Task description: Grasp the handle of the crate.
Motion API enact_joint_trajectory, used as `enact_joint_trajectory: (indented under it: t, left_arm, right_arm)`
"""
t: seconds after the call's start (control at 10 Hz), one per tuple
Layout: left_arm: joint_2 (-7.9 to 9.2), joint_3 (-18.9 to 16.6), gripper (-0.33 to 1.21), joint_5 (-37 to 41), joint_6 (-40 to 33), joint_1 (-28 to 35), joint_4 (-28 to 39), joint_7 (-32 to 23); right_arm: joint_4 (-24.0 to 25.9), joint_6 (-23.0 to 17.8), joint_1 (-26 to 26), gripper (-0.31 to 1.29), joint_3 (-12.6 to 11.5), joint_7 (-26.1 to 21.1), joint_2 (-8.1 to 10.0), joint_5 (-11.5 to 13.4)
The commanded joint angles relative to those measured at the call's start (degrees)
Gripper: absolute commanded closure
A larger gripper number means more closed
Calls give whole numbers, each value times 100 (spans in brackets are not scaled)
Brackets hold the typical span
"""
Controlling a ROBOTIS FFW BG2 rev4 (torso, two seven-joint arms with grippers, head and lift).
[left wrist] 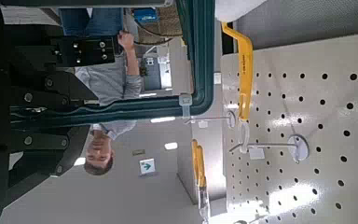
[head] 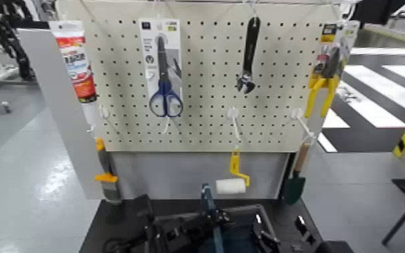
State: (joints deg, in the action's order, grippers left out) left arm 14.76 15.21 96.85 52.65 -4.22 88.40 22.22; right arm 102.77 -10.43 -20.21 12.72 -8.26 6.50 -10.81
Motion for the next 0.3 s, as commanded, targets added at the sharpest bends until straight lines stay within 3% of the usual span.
enact_joint_trajectory:
  t: [0.1, 0.3]
  left_arm:
    - [0, 0, 118, 9, 0, 0, -7, -7]
    - [0, 8, 118, 9, 0, 0, -7, 2]
  right_arm:
    - [6, 15, 0, 15, -24, 0, 0, 44]
    - [33, 50, 0, 15, -24, 9, -9, 97]
